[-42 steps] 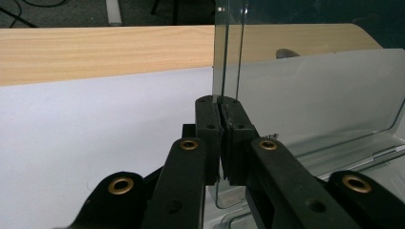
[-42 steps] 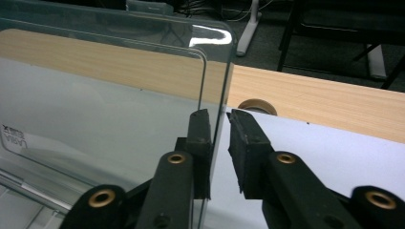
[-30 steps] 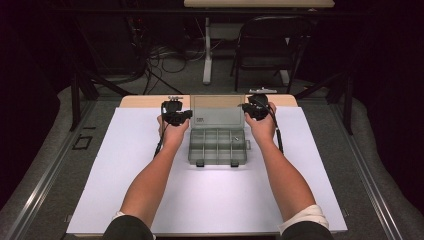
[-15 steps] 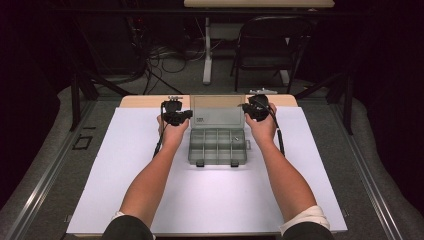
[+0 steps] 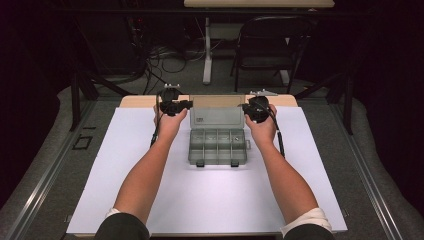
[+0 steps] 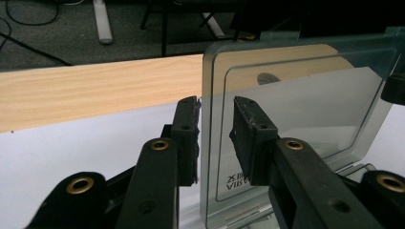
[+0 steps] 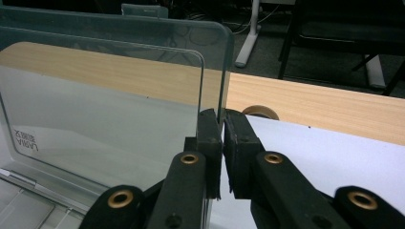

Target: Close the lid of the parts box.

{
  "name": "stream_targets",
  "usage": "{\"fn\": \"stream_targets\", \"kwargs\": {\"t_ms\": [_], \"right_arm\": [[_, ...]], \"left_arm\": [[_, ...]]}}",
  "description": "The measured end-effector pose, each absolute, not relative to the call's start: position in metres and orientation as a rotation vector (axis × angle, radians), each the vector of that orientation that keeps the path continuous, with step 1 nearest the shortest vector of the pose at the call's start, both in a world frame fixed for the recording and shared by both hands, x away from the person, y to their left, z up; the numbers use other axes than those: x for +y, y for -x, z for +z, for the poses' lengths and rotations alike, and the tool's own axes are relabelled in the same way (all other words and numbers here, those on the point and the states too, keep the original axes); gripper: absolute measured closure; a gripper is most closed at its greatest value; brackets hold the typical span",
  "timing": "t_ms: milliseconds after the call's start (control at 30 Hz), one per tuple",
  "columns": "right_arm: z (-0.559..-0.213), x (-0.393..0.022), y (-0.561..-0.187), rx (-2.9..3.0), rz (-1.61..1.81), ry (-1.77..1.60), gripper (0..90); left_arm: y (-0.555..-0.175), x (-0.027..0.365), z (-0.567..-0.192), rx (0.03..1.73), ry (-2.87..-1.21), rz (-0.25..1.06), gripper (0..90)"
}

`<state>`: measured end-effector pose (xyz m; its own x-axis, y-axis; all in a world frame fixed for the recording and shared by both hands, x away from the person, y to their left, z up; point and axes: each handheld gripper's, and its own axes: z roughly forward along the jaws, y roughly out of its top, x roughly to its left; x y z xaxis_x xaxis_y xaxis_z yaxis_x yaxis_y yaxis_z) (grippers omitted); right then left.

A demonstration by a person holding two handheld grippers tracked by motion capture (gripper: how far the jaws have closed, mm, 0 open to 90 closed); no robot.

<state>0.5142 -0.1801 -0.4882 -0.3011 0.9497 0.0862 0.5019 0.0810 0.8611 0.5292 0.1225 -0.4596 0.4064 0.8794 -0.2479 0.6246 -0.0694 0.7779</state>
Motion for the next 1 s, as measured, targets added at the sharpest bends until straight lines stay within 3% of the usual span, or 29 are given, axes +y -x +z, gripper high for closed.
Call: {"fn": "stream_targets", "kwargs": {"t_ms": [600, 1000], "right_arm": [[-0.488, -0.181, -0.506, 1.831, 1.163, -1.409, 86.1], [-0.489, -0.182, -0.505, 1.829, 1.172, -1.402, 86.2]], "left_arm": [[-0.542, 0.100, -0.414, 1.280, -1.821, 0.373, 61.0], [-0.550, 0.082, -0.417, 1.289, -1.838, 0.364, 63.8]]}}
